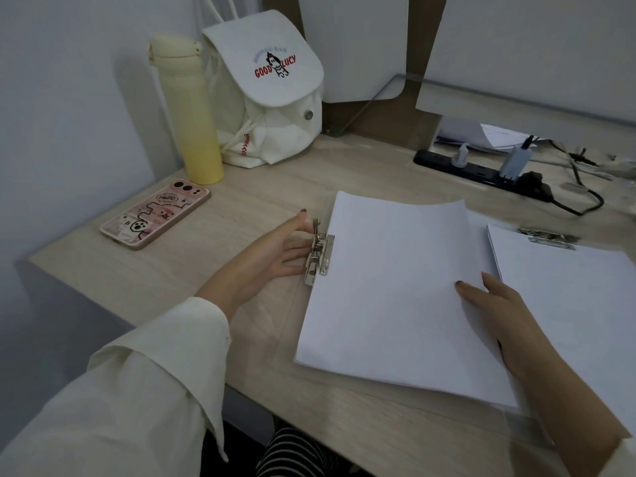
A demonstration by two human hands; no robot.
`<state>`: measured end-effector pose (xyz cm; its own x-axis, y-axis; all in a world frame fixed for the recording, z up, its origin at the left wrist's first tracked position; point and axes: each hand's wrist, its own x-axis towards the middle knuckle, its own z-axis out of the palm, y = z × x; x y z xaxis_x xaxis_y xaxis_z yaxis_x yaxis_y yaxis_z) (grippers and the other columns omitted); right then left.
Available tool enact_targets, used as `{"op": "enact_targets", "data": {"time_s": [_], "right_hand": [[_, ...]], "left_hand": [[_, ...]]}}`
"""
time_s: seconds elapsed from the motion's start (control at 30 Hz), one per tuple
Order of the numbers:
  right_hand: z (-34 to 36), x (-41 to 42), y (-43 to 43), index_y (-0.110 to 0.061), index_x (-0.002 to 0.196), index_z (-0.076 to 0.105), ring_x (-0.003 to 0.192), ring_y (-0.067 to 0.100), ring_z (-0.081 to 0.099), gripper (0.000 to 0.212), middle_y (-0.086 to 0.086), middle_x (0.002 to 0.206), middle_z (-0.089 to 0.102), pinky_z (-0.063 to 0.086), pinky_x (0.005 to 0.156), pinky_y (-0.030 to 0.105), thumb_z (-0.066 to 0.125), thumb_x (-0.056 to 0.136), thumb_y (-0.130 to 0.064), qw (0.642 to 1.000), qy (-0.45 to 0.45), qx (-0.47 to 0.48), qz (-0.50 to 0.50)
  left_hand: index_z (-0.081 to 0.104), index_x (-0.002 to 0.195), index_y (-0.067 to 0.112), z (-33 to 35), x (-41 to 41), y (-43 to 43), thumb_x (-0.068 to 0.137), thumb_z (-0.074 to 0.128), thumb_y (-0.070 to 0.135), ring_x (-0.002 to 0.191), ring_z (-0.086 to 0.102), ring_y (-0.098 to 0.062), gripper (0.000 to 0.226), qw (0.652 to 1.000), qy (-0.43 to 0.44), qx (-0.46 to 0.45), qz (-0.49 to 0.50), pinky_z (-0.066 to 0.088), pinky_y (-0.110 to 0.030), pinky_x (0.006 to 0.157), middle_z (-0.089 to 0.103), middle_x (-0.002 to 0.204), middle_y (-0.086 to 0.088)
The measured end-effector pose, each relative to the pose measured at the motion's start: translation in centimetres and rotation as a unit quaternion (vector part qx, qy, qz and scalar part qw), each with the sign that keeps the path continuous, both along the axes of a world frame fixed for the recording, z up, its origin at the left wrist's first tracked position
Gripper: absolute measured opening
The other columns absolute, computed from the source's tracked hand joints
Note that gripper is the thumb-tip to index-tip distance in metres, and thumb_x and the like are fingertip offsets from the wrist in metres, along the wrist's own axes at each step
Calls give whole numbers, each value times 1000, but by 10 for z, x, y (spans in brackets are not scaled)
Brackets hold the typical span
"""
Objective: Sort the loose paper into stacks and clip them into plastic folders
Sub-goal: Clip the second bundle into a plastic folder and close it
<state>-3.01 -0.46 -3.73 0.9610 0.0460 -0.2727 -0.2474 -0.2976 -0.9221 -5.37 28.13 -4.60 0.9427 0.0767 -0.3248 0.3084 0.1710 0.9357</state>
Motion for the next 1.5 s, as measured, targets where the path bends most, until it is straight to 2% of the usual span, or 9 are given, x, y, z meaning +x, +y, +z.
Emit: {"op": "enact_targets", "data": {"time_s": [0.23,0.5,0.73,0.87,0.97,1.17,1.27,1.37,1.5], "right_hand": [[-2,1,0,-14,108,63,88,29,65,21,5,95,69,48,89,42,51,91,-11,1000,-8,9,-10],[0,-3,0,-20,88,64,85,28,64,16,5,93,69,47,91,42,52,91,-10,1000,-15,14,-6],[1,-3,0,-23,82,62,78,18,63,18,-3,87,67,46,87,37,52,91,-10,1000,-9,21,-12],[5,-6,3,-14,82,56,73,13,58,12,-5,84,63,43,89,35,51,92,-9,999,-15,27,-17],[6,-8,4,-20,94,48,69,7,53,13,-8,79,57,39,87,32,50,93,-8,999,-25,33,-25],[2,-6,1,-20,85,57,73,14,59,15,-6,81,63,46,76,30,50,92,-9,1000,-24,12,-12],[1,-5,0,-19,94,61,77,20,62,15,-1,87,67,47,76,32,50,92,-10,1000,-25,9,-4],[-2,-3,-2,-19,95,62,78,19,62,15,-1,88,67,47,77,32,51,92,-10,1000,-27,6,-7],[-3,-2,-3,-19,95,61,80,20,63,14,-2,88,67,46,86,35,50,92,-11,1000,-27,-7,-3]], "left_hand": [[60,122,23,10,-8,8,87,51,50,107,65,-11,45,997,47,36,-53,58,-34,83,66,120,0],[53,116,14,18,-9,5,84,49,58,104,65,-13,55,991,91,86,-56,59,-39,77,69,110,-5],[63,104,12,26,-13,4,80,38,72,79,71,-9,69,964,146,199,-98,59,-29,62,72,93,-6],[68,97,13,23,-15,5,78,48,67,82,70,-8,61,963,154,194,-107,57,-25,64,73,96,-4],[65,93,15,20,-19,3,81,55,55,85,67,-9,43,973,138,156,-102,58,-23,64,68,98,-1],[68,96,7,13,-19,-6,82,66,34,66,57,-5,31,980,99,154,-76,54,-13,60,55,80,-3],[66,79,13,11,-20,-11,85,64,27,52,52,2,14,980,79,163,-77,47,-10,53,52,67,1],[61,71,15,8,-20,-14,86,63,22,40,50,5,17,978,70,185,-71,46,-9,48,53,62,2],[62,75,14,5,-22,-14,88,60,16,53,52,0,14,976,58,200,-70,46,-10,49,56,66,1]]}}
